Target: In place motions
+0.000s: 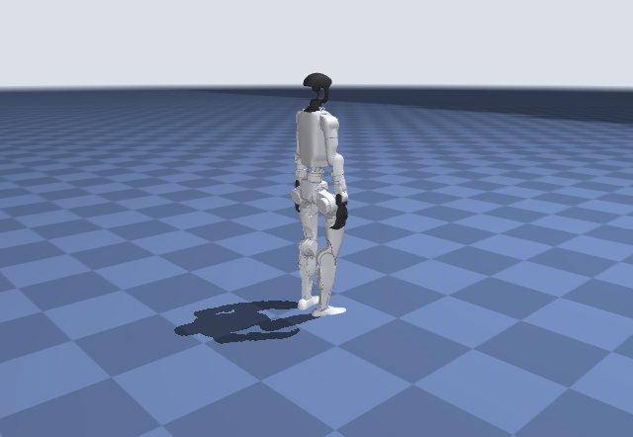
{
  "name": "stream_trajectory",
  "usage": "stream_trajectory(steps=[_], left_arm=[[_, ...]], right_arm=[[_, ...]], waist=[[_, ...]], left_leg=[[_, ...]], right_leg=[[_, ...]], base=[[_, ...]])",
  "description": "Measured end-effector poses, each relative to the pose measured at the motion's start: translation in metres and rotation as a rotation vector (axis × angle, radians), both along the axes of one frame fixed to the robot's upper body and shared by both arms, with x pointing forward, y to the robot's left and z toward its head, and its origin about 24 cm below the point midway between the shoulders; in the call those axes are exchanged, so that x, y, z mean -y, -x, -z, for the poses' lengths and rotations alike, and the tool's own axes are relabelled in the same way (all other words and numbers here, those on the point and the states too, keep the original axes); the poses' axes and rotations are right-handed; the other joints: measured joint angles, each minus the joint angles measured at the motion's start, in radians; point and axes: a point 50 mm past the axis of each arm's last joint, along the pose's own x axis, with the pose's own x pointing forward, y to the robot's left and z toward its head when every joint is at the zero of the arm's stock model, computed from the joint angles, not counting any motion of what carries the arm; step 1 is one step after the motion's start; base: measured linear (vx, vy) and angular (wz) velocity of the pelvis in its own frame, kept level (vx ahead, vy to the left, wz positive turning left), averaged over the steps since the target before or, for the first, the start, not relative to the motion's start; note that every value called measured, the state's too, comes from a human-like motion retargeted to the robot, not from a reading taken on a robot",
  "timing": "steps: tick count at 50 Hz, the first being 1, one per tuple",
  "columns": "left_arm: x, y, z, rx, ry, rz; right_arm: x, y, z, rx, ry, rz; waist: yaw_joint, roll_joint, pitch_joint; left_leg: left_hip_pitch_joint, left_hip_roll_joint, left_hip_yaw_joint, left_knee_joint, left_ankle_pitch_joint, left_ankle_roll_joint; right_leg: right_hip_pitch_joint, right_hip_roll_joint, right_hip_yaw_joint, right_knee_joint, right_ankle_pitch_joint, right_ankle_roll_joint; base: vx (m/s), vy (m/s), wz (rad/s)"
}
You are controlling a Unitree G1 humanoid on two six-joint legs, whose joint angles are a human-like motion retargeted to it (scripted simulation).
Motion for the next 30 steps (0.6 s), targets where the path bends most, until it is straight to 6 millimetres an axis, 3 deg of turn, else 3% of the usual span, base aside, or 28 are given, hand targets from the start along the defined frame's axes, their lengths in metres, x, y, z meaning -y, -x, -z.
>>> stream_trajectory(steps=[2, 4, 8, 17, 30], left_arm=[[0.001, 0.001, 0.000, -0.007, 0.004, 0.010], [0.001, 0.002, 0.000, -0.012, 0.004, 0.026], [-0.001, 0.004, 0.000, -0.021, 0.009, 0.023], [-0.005, 0.006, -0.001, -0.023, -0.003, -0.004], [-0.007, 0.008, -0.001, -0.032, 0.001, -0.020]], right_arm=[[-0.002, 0.001, 0.000, -0.004, -0.006, 0.007], [-0.004, 0.004, 0.001, -0.016, -0.014, 0.012], [-0.010, 0.008, 0.002, -0.038, -0.023, -0.020], [-0.018, 0.016, 0.004, -0.057, -0.043, -0.066], [-0.014, 0.007, 0.003, -0.025, -0.025, -0.061]], waist=[[0.000, 0.012, 0.004], [-0.005, 0.025, 0.005], [-0.043, 0.056, -0.015], [-0.064, 0.064, -0.042], [-0.079, 0.071, -0.038]], left_leg=[[0.011, 0.000, 0.032, -0.059, 0.022, 0.003], [0.036, -0.008, 0.075, -0.126, 0.078, 0.052], [0.073, 0.020, 0.104, -0.185, 0.093, 0.010], [0.125, 0.001, 0.172, -0.267, 0.089, 0.027], [0.136, 0.000, 0.232, -0.268, 0.062, 0.036]], right_leg=[[0.007, 0.017, 0.011, -0.002, 0.003, 0.000], [0.017, 0.037, 0.027, -0.002, 0.004, 0.001], [0.015, 0.074, 0.052, 0.004, 0.003, 0.010], [0.008, 0.090, 0.105, 0.016, 0.008, 0.025], [-0.009, 0.093, 0.149, 0.024, 0.030, 0.041]], base=[[0.00, -0.06, -0.66], [0.08, -0.07, -0.60], [0.15, -0.07, -0.36], [0.10, -0.07, -0.34], [0.01, -0.03, -0.18]])
